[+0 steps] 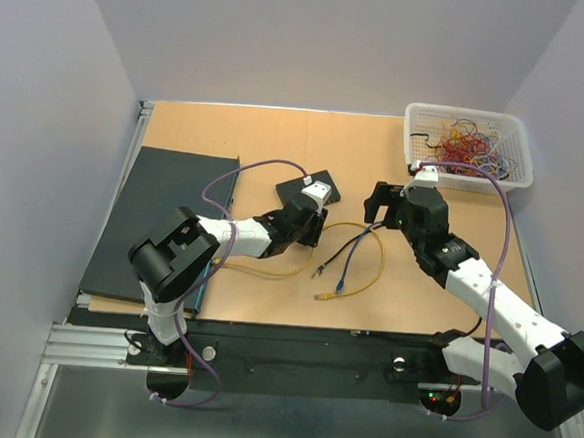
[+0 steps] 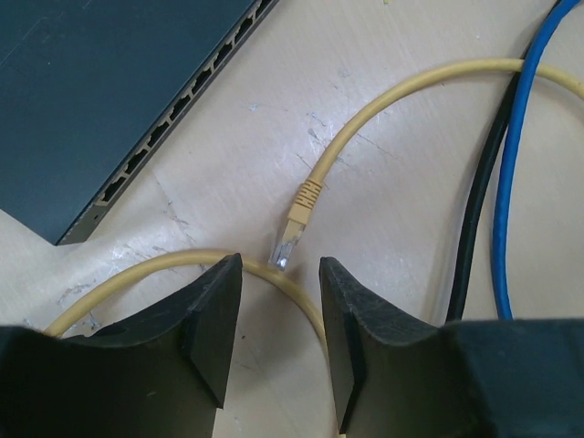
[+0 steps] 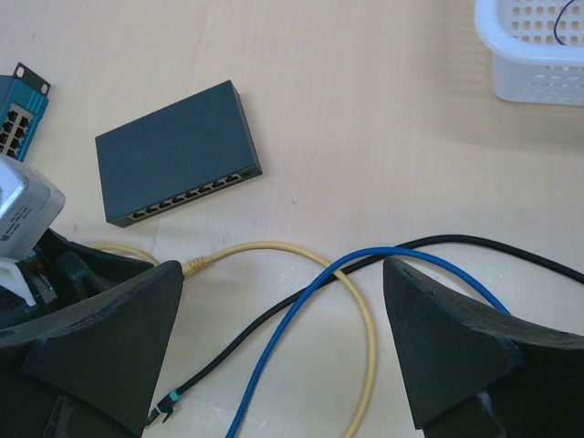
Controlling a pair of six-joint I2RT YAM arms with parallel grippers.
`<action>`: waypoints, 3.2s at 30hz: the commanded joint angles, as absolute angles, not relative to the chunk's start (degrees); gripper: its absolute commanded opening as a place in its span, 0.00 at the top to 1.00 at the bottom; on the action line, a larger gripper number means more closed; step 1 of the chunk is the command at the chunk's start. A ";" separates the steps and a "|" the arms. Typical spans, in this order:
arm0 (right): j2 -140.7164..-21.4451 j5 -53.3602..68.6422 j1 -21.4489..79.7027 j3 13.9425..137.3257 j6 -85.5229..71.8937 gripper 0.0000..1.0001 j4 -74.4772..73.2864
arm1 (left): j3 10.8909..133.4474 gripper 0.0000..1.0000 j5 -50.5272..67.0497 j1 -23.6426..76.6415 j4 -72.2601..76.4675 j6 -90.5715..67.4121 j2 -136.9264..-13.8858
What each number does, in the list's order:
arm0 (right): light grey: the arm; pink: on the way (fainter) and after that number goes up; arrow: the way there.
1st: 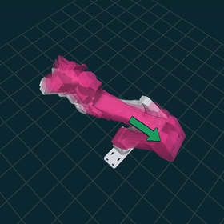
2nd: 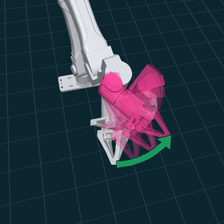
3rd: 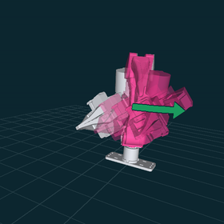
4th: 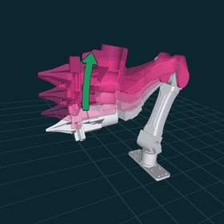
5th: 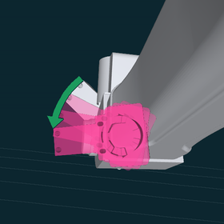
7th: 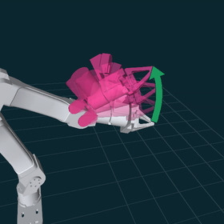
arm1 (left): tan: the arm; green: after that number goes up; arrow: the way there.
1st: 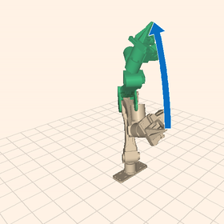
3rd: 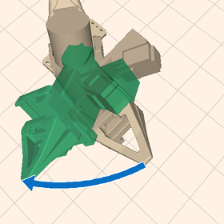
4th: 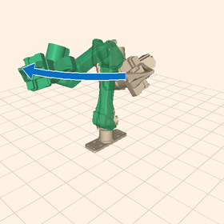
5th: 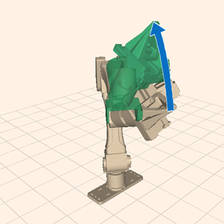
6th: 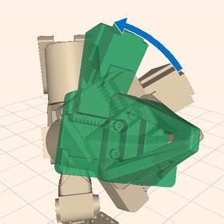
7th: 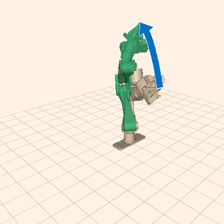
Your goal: Insert the plug into the switch port
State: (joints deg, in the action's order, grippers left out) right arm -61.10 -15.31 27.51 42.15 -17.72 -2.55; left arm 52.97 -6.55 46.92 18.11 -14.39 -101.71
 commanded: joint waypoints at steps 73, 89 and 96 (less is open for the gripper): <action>-52.47 16.97 51.24 39.29 -1.76 0.70 9.05 | 51.24 1.00 43.95 38.58 2.99 -36.65 -58.54; -50.54 15.47 51.50 34.90 -2.55 1.00 13.97 | 51.06 0.60 38.34 37.71 2.55 -35.95 -54.76; -49.13 16.08 51.50 31.91 -5.18 1.00 17.66 | 51.33 0.36 30.60 37.62 1.14 -32.43 -50.89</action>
State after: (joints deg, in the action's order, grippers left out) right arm -50.92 16.47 51.44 32.60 -3.22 11.90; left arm 51.03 35.03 38.00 -1.13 -35.07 -53.54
